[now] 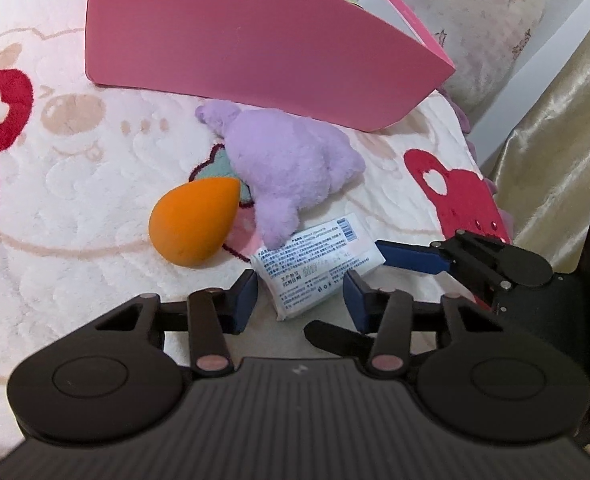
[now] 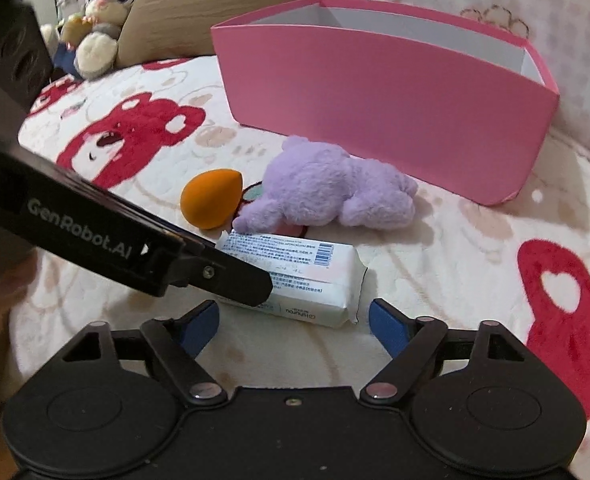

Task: Organize objects
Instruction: 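Close both grippers on the soap bar and lift it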

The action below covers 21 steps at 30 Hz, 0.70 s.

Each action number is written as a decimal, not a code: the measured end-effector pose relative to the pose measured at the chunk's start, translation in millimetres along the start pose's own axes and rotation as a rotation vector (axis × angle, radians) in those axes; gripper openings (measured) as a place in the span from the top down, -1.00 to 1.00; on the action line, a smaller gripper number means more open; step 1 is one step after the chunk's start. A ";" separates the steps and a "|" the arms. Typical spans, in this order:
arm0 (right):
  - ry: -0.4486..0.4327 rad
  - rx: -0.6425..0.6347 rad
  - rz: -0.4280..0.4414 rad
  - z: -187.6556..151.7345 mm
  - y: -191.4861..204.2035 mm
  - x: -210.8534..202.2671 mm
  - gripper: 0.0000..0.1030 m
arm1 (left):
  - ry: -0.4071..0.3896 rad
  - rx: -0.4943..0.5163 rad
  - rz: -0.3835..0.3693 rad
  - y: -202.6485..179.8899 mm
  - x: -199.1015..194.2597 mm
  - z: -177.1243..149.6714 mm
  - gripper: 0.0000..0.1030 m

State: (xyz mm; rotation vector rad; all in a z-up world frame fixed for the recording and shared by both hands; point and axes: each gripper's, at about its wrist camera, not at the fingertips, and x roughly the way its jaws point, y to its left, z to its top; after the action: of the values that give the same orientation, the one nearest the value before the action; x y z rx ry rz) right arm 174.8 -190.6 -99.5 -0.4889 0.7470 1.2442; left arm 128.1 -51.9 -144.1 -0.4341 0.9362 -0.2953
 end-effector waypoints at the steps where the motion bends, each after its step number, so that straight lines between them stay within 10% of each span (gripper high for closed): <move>1: -0.006 0.009 0.010 0.3 -1.5 -0.2 -0.50 | -0.001 -0.005 -0.001 0.2 0.5 0.6 0.11; 21: 0.008 -0.045 -0.025 2.3 19.5 -14.3 -0.20 | 0.037 -0.040 -0.016 -2.0 -10.6 -2.8 0.11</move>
State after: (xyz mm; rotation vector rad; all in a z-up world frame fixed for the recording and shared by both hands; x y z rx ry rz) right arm 154.7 -193.3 -86.1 -0.5389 0.7188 1.2387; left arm 119.7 -49.7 -137.0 -0.4747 0.9762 -0.2999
